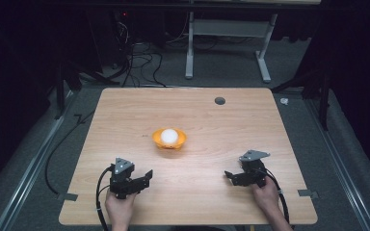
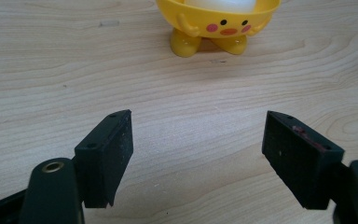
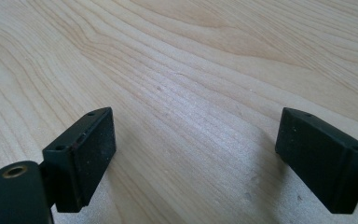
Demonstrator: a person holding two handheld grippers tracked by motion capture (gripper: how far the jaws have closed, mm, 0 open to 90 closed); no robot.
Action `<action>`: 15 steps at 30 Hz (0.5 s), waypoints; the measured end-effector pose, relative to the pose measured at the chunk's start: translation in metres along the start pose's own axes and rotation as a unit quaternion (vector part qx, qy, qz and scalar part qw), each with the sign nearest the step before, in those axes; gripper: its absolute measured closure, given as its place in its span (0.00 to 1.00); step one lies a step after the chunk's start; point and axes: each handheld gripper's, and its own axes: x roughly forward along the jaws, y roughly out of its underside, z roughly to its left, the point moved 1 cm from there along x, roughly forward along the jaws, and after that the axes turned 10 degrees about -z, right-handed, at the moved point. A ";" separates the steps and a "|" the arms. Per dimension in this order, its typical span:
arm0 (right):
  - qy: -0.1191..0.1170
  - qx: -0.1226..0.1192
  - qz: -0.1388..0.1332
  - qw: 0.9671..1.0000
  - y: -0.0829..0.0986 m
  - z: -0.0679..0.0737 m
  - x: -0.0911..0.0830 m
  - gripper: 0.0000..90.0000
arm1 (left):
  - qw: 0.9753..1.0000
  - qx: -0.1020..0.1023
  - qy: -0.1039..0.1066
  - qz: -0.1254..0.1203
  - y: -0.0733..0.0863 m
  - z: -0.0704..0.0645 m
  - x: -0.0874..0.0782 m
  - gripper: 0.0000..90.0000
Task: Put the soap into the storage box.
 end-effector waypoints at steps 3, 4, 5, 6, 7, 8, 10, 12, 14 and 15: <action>0.000 0.000 0.000 1.000 0.000 0.000 0.000 0.14 | 1.000 0.000 -0.001 0.004 0.002 0.000 0.002 0.28; 0.000 0.000 0.000 1.000 0.000 0.000 0.000 0.14 | 1.000 -0.002 -0.004 0.004 0.004 0.000 0.004 0.28; 0.000 0.000 0.000 1.000 0.000 0.000 0.000 0.14 | 1.000 -0.002 -0.004 0.004 0.004 0.000 0.004 0.28; 0.000 0.000 0.000 1.000 0.000 0.000 0.000 0.14 | 1.000 -0.001 -0.005 0.006 0.005 0.001 0.004 0.28; 0.000 0.000 0.000 1.000 0.000 0.000 0.000 0.14 | 1.000 -0.003 -0.007 0.006 0.006 0.001 0.006 0.28; 0.000 0.000 0.000 1.000 0.000 0.000 0.000 0.14 | 1.000 -0.004 -0.007 0.008 0.008 0.001 0.007 0.28; 0.000 0.000 0.000 1.000 0.000 0.000 0.000 0.14 | 1.000 -0.003 -0.011 0.016 0.012 0.002 0.010 0.28; 0.000 0.000 0.000 1.000 0.000 0.000 0.000 0.14 | 1.000 -0.002 -0.012 0.017 0.013 0.002 0.011 0.28; 0.000 0.000 0.000 1.000 0.000 0.000 0.000 0.14 | 1.000 -0.004 -0.012 0.021 0.016 0.003 0.014 0.28; 0.000 0.000 0.000 1.000 0.000 0.000 0.000 0.14 | 1.000 -0.004 -0.012 0.021 0.016 0.003 0.014 0.28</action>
